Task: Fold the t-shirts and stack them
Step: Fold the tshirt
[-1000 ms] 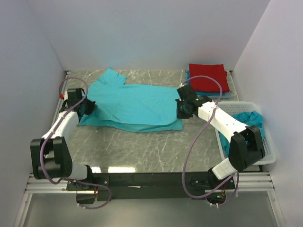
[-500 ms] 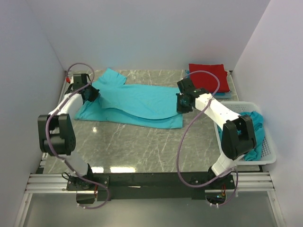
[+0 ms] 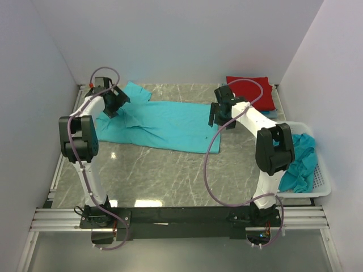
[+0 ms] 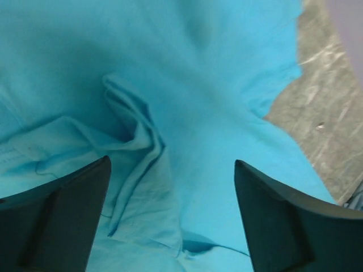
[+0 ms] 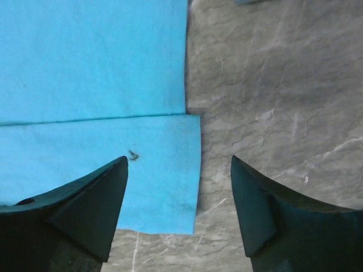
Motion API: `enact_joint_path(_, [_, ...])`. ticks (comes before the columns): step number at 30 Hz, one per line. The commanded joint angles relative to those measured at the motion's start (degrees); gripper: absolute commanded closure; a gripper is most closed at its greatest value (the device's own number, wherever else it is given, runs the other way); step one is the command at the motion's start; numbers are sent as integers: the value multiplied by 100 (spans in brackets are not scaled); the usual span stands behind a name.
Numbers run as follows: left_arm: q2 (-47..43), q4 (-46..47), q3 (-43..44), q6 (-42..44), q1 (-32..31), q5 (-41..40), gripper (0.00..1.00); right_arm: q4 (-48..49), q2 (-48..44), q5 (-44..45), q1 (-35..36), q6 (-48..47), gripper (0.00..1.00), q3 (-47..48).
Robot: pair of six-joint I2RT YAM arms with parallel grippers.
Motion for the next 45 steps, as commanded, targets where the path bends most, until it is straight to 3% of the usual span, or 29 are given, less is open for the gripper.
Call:
enact_joint_path(1, [-272, -307, 581, 306, 25, -133, 0, 108, -419, 267, -7, 31, 20, 148])
enact_joint_path(5, [-877, -89, -32, 377, 25, -45, 0, 529, -903, -626, 116, -197, 18, -397])
enact_joint_path(9, [-1510, 192, -999, 360, 147, 8, 1, 890, -992, -1445, 703, -382, 18, -750])
enact_joint_path(13, [-1723, 1228, -2289, 280, 490, 1400, 0, 1153, -667, -1456, 1100, -268, 18, -811])
enact_joint_path(20, [-1099, 2240, -2837, 52, 1026, 2494, 1, 1269, 97, -1211, 1109, -355, 18, -601])
enact_joint_path(27, [-1160, 2013, -3311, 192, 1184, 2082, 1, 1338, 239, -1324, 1101, -154, 18, -1143])
enact_joint_path(31, [-1704, 1951, -4170, -17, 1343, 1819, 1, 1470, -94, -1456, 1109, -4, 18, -1784])
enact_joint_path(38, [-3617, 1433, -5473, -510, 1396, 493, 1, 1576, -1184, -1641, 1127, 224, 18, -3121])
enact_joint_path(45, [-5921, 56, -6564, -712, 1396, -264, 1, 1549, -2422, -1843, 1417, 409, 18, -4229])
